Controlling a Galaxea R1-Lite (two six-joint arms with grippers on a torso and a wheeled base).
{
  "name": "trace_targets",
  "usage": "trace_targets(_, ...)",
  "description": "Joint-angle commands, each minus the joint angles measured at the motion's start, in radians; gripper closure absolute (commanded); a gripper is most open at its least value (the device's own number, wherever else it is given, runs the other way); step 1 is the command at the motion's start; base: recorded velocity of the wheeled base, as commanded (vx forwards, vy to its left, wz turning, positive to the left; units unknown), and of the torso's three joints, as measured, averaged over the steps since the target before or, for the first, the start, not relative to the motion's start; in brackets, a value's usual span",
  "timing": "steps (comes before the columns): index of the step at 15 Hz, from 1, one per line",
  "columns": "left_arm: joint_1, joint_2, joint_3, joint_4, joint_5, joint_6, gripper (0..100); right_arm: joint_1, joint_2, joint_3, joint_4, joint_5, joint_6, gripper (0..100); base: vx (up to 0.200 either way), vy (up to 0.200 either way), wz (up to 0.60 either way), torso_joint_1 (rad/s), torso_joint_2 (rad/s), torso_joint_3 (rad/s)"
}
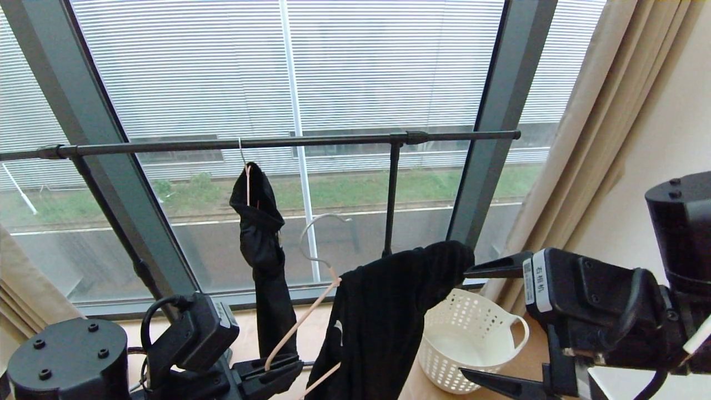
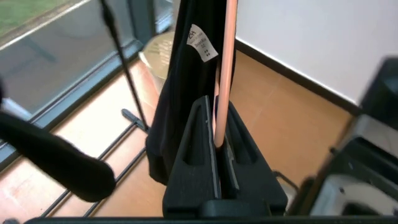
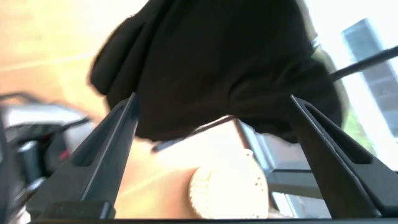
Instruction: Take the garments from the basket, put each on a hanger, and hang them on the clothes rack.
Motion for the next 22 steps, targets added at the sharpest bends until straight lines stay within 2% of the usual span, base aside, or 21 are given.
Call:
trace_targets(1,-0.001,0.004,0.002,0.0,-0.001,0.001,100,-0.095,0.073,-0.218,0.208,0.116,-0.127,0,0.0,0.0,0.0,0.0,0.0,0.0)
trace_targets(3,-0.002,0.004,0.003,-0.002,-0.001,0.002,100,-0.15,0.168,-0.393,0.389,0.204,-0.228,0,0.0,0.0,0.0,0.0,0.0,0.0)
trace_targets(5,-0.004,0.0,0.008,-0.002,-0.004,0.004,100,-0.158,0.263,-0.552,0.562,0.268,-0.313,0,0.0,0.0,0.0,0.0,0.0,0.0)
trace_targets(6,-0.004,-0.002,0.011,-0.002,-0.018,0.021,100,-0.175,0.355,-0.687,0.702,0.296,-0.414,0,0.0,0.0,0.0,0.0,0.0,0.0)
trace_targets(8,-0.004,-0.003,0.025,-0.002,-0.026,0.054,100,-0.175,0.441,-0.821,0.852,0.301,-0.437,0,0.0,0.0,0.0,0.0,0.0,0.0)
trace_targets(9,-0.004,-0.003,0.025,-0.003,-0.026,0.061,100,-0.175,0.463,-0.849,0.872,0.302,-0.437,0,0.0,0.0,0.0,0.0,0.0,0.0)
trace_targets(13,-0.005,-0.014,0.026,-0.003,-0.026,0.065,100,-0.16,0.493,-0.842,0.869,0.307,-0.439,0,0.0,0.0,0.0,0.0,0.0,0.0)
trace_targets(16,-0.025,-0.025,0.036,-0.003,-0.026,0.067,100,-0.158,0.53,-0.861,0.849,0.353,-0.437,0,0.0,0.0,0.0,0.0,0.0,0.0)
trace_targets(22,-0.025,-0.039,0.034,-0.003,-0.026,0.071,100,-0.103,0.593,-0.884,0.846,0.357,-0.432,0,0.0,0.0,0.0,0.0,0.0,0.0)
